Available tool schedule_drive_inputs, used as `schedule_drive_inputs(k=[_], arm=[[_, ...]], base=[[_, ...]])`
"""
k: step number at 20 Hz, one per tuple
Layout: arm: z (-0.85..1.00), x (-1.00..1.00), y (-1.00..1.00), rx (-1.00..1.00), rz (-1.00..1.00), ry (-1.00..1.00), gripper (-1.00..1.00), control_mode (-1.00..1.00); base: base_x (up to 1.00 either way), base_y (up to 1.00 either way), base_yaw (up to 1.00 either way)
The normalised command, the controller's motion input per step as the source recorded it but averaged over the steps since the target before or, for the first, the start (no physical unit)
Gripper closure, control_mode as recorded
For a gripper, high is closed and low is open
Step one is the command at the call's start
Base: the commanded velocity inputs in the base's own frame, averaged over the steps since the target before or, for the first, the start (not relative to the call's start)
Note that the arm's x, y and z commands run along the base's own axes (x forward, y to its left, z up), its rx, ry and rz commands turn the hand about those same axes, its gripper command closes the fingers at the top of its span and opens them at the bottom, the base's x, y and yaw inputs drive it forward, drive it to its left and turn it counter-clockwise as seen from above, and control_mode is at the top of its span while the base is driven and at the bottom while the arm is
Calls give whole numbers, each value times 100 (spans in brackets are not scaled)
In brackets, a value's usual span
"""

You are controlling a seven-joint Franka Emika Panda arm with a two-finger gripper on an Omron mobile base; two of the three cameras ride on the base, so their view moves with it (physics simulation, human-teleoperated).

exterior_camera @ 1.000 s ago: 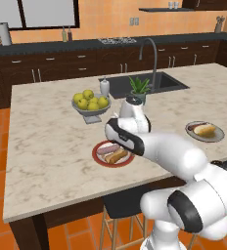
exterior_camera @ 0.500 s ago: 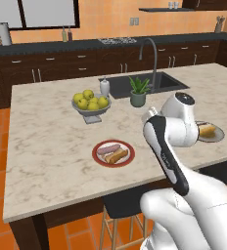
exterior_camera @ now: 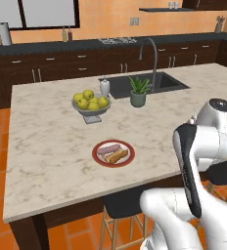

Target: Place one bun and one sausage from the bowl on each plate.

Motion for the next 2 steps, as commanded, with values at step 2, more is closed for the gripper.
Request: schedule_drive_inputs(k=[2], arm=[[0, -65, -90, -11, -35, 22, -100, -100]], base=[[0, 0, 0]])
